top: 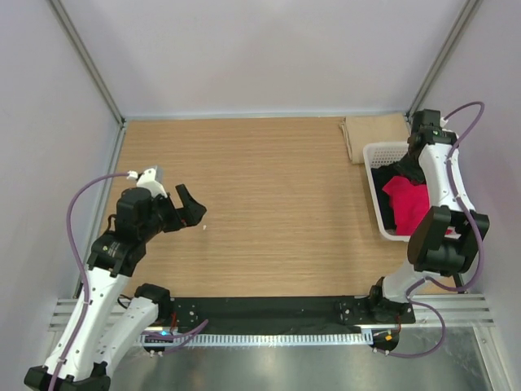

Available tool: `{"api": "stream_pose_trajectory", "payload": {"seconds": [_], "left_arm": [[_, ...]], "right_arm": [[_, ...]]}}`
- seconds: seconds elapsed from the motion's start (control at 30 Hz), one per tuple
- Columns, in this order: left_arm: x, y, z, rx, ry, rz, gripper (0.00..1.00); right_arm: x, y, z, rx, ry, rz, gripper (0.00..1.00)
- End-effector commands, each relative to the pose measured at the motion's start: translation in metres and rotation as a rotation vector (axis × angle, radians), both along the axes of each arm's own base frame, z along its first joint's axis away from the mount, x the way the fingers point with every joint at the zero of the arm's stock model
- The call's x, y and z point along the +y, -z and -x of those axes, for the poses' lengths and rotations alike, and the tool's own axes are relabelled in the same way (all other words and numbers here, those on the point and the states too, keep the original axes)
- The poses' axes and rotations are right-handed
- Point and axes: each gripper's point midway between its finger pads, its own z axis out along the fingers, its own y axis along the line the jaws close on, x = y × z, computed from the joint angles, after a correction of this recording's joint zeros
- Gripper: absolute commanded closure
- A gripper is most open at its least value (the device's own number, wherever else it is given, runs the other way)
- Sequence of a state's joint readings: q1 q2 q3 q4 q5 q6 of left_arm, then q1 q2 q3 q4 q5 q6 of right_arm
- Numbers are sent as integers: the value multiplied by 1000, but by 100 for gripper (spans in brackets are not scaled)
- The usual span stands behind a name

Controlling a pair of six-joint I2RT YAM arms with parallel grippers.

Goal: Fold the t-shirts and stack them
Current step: Grab the tshirt from the pile, then move the tshirt to the center of the board

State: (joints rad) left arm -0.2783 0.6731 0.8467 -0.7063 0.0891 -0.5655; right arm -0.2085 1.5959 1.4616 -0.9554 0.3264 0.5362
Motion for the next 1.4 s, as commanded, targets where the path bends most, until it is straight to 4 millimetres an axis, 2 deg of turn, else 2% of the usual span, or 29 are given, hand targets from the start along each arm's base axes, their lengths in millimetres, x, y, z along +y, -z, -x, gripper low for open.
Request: {"api": "stream_pose_trajectory", "payload": {"seconds": [0.0, 0.07, 0.1, 0.2, 0.3, 0.37, 0.43, 0.47, 0.53, 0.57, 0.6, 0.67, 0.7, 0.77, 0.8, 0.87, 0.93, 0.97, 1.0, 1.03, 1.07, 1.1, 1.13, 1.17, 1.2, 1.27, 1.3, 1.37], "left_arm": [[-8, -15, -4, -84, 101, -56, 0], [-10, -14, -3, -95, 148, -123, 0], [-10, -12, -5, -86, 151, -150, 0], [-12, -8, -6, -87, 181, -227, 0], [-14, -8, -5, -99, 199, -258, 0], [-14, -7, -3, -93, 212, -273, 0], [-11, -8, -1, -95, 204, -284, 0], [-9, -7, 0, -90, 201, -289, 0], [-8, -7, 1, -88, 198, -291, 0], [-8, -8, 1, -91, 198, -288, 0], [-8, -10, 1, -96, 196, -286, 0], [-8, -15, 1, -109, 192, -276, 0], [-8, -17, 2, -111, 191, -274, 0], [-8, -21, 2, -122, 191, -270, 0], [-9, -25, 3, -130, 191, -266, 0], [-7, -27, 4, -131, 180, -264, 0], [-5, -31, 6, -138, 170, -258, 0], [-4, -32, 6, -138, 161, -258, 0], [-3, -35, 6, -144, 155, -252, 0], [-2, -40, 7, -151, 146, -248, 0], [-1, -40, 8, -146, 138, -248, 0], [1, -43, 7, -148, 118, -243, 0], [2, -47, 8, -152, 110, -238, 0], [4, -49, 9, -149, 103, -235, 0], [5, -50, 9, -148, 94, -235, 0], [8, -55, 10, -143, 70, -227, 0], [9, -56, 10, -139, 61, -228, 0], [12, -61, 12, -140, 45, -224, 0]], "right_arm": [[-21, -11, -15, -25, 47, 85, 58], [-24, -7, -20, -8, 67, 80, 54], [-22, -2, -18, 15, 68, 64, 49], [-20, 10, -20, 27, 96, 42, 45], [-24, 30, -10, 74, 145, 54, 49], [-24, 35, -7, 92, 162, 55, 51], [-28, 36, -5, 96, 179, 76, 68], [-30, 31, -6, 84, 187, 86, 84], [-38, 12, -11, 43, 207, 129, 97], [-41, 3, -15, 21, 211, 145, 99], [-46, -16, -22, -24, 221, 167, 99], [-52, -43, -31, -81, 235, 206, 99], [-54, -67, -40, -145, 243, 224, 99], [-51, -95, -47, -209, 228, 247, 99], [-48, -119, -57, -288, 216, 253, 99], [-29, -159, -67, -399, 135, 283, 99], [-6, -206, -90, -599, 59, 275, 99], [17, -231, -98, -695, -5, 249, 99], [44, -272, -113, -848, -89, 193, 99], [59, -295, -117, -915, -128, 176, 99], [117, -307, -130, -954, -257, 128, 99], [146, -335, -131, -1036, -314, 108, 99], [173, -383, -119, -1171, -380, 80, 99], [205, -405, -110, -1244, -446, 49, 99], [253, -440, -91, -1362, -536, -4, 99], [289, -463, -71, -1441, -606, -76, 99], [314, -476, -55, -1485, -671, -123, 99], [322, -485, -42, -1509, -684, -123, 99]]}}
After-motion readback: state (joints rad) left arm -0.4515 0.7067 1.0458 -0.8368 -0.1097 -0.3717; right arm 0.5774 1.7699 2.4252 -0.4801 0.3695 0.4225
